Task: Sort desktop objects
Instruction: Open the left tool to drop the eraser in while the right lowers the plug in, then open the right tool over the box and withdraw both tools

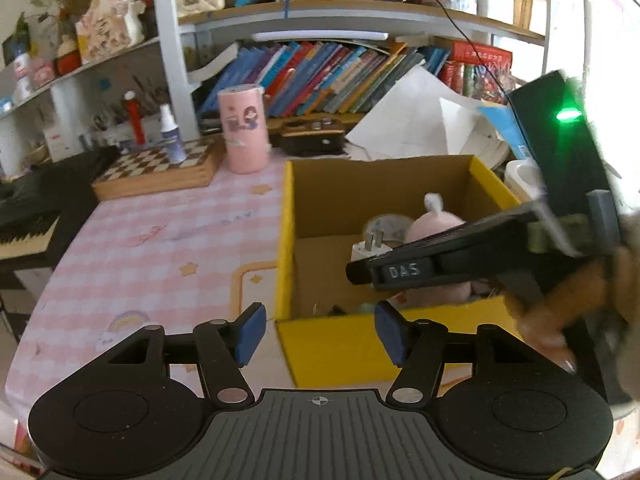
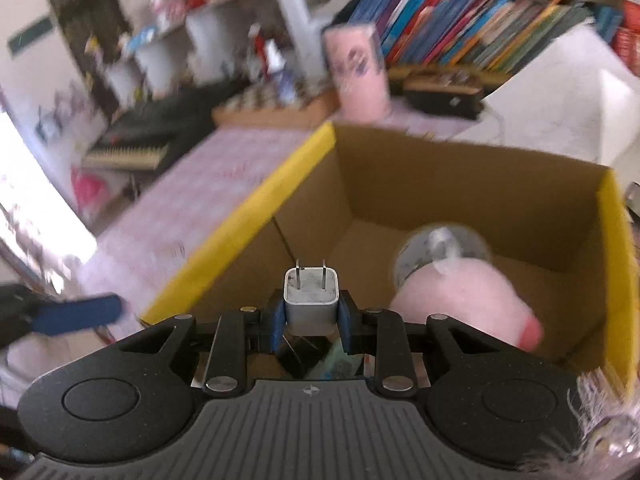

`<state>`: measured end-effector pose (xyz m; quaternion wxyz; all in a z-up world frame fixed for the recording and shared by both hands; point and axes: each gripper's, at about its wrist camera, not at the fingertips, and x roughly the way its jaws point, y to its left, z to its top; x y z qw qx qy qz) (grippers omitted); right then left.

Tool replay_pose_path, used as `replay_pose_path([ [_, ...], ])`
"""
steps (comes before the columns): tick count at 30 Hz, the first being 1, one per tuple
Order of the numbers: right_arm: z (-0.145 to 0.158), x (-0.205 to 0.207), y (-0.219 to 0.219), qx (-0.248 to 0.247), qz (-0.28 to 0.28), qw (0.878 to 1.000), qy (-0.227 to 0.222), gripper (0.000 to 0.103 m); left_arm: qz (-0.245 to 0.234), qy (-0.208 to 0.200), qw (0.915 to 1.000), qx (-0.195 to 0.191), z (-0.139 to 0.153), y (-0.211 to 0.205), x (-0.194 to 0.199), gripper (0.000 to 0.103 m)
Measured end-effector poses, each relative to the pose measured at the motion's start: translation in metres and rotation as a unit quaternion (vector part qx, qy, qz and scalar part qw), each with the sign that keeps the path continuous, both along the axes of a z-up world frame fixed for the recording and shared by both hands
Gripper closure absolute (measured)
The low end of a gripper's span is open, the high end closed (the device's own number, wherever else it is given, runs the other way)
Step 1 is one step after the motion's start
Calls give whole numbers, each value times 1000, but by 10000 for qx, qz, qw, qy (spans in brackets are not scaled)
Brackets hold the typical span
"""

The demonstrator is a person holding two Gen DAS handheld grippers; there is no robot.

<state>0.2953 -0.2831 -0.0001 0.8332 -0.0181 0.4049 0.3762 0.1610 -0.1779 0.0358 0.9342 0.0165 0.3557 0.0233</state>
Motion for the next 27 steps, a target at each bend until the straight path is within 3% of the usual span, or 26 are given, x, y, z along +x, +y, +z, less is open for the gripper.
replay_pose_path([
  [4,-6,5,9,-304,321,9990,24,78,310,60,9995,-70,-2,9,-12,42],
  [9,-5,-6,8,-290,285,9991,-109,68,553,73,9983,-139,-2,17,-22,42],
  [18,12,-49,-9,75,-496,9957,-773,59,904,-57,9956,-225,-1,37,-40,42],
  [27,35,-110,-9,256,-1332,9800,-1456,46,1042,-412,9931,-335,6,71,-71,41],
])
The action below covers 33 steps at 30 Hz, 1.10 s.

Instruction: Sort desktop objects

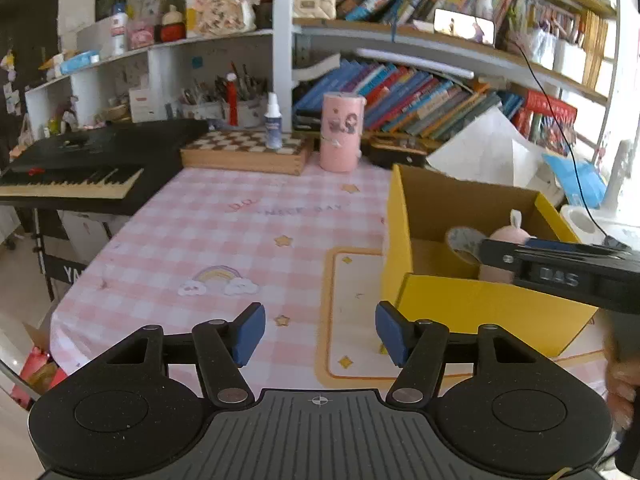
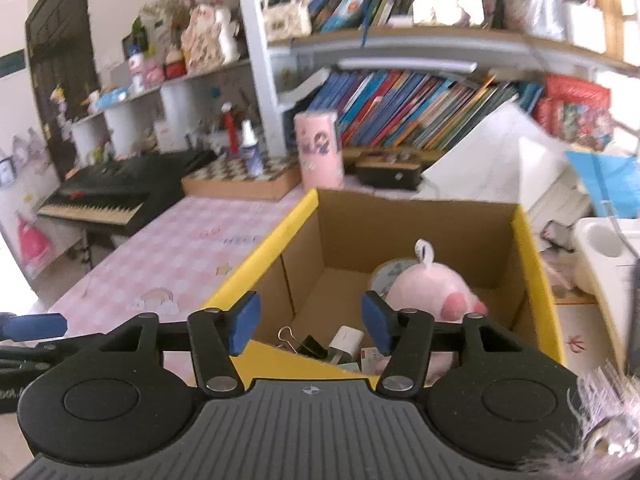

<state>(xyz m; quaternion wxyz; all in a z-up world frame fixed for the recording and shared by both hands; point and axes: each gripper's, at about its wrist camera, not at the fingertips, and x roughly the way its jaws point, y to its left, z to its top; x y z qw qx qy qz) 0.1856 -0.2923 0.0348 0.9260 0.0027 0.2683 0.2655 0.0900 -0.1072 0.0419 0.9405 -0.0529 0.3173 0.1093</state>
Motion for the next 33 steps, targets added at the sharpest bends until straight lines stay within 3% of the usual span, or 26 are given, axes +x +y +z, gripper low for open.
replay_pose_path([
  [6,10,-47,7,24,-615,9975,-347,31,84,-256,9996,124,5,24,-26,34],
  [13,6,-100,21,-167,-1143,9922,-460,17,-119,-256,9993,264,-1,45,-58,33],
  [25,-19,-187,44,-535,-1499,9872,-11,3,-466,72,9988,161,-21,65,-115,32],
  [33,-28,-216,54,-594,-1637,9840,367,0,-441,352,9984,37,-31,79,-134,27],
])
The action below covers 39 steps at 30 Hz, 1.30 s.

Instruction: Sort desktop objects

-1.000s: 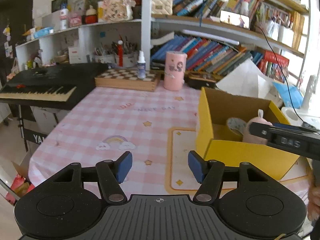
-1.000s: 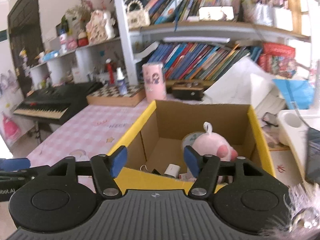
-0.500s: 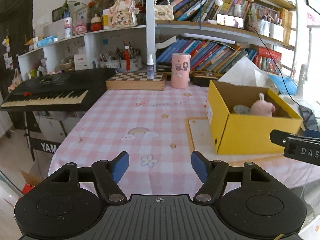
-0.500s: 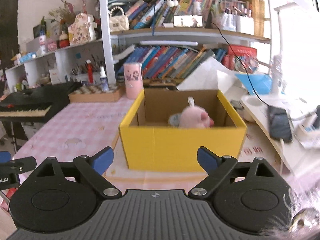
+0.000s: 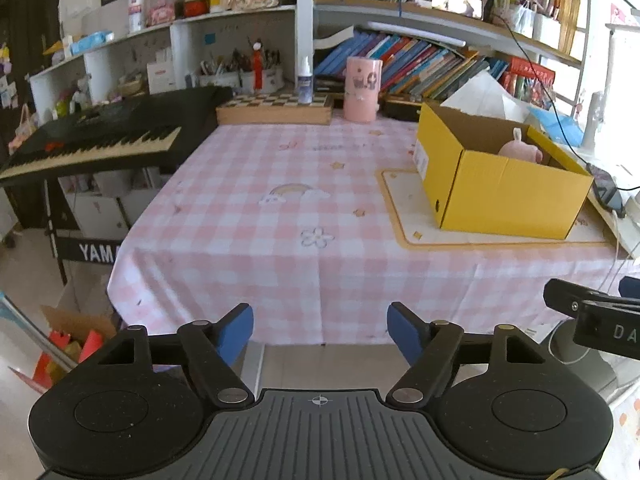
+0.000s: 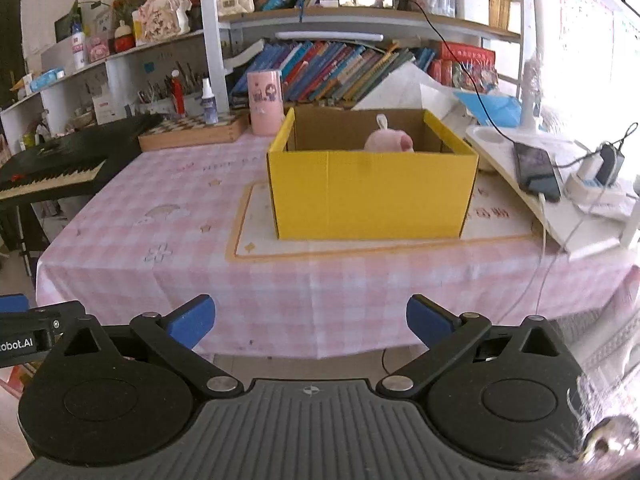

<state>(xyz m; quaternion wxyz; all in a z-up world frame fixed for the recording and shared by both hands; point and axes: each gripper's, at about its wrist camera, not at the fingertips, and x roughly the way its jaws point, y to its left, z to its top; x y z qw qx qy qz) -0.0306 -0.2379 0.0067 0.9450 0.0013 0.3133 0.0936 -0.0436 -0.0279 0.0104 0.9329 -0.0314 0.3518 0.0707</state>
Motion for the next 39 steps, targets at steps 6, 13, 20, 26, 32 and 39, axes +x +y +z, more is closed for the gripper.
replay_pose_path([
  [6,-2,-12,8,-12,23,9998,192,0,-100,138,9998,-40,-5,4,-7,25],
  [13,-5,-15,17,-51,106,9995,291,0,-233,285,9993,74,-11,4,-11,25],
  [20,-5,-15,25,-97,160,9994,306,0,-176,311,9993,114,-12,8,-12,25],
  [26,-6,-13,28,-135,204,9990,368,0,-154,326,9993,135,-12,11,-11,25],
  [32,-8,-10,30,-143,177,9988,434,0,-179,344,9992,122,-13,13,-9,25],
  [39,-10,-9,30,-146,156,9986,488,0,-181,346,9992,116,-13,13,-9,25],
])
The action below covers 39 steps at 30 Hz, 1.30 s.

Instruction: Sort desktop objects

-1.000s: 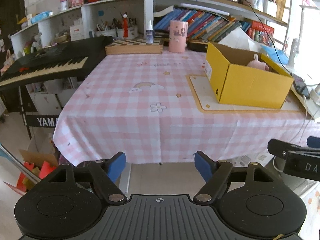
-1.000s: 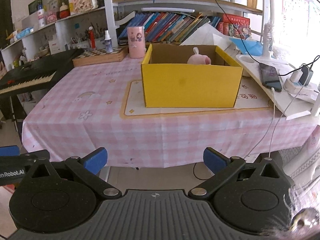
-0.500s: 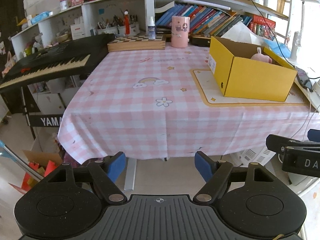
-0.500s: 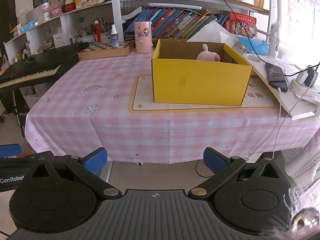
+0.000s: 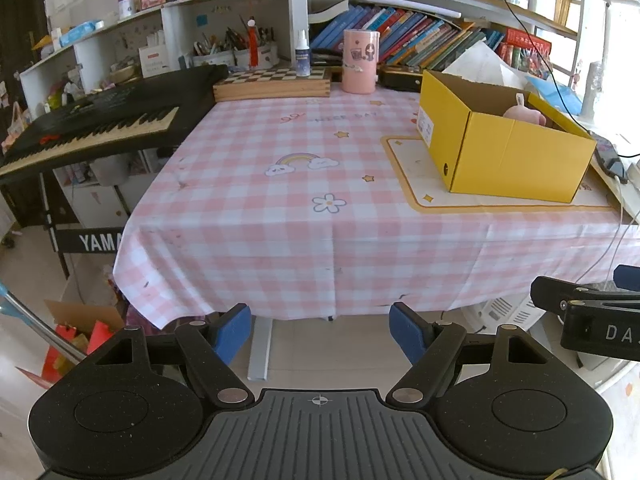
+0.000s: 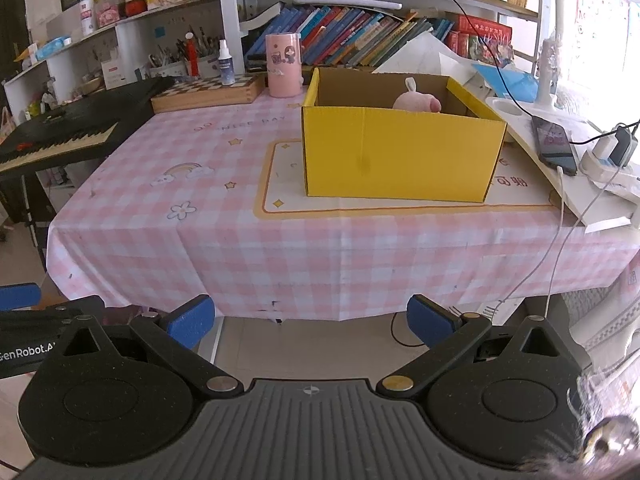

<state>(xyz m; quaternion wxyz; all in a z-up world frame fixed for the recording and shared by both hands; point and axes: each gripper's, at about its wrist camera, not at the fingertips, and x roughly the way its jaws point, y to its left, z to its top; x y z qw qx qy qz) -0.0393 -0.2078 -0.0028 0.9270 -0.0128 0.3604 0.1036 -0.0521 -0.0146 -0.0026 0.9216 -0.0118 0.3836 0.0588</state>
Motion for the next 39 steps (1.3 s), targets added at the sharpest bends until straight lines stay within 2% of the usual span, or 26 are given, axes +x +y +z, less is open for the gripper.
replay_pose_path([
  [39,-3,1,7,-7,117,9999,79,0,44,57,9999,-104,-1,8,2,23],
])
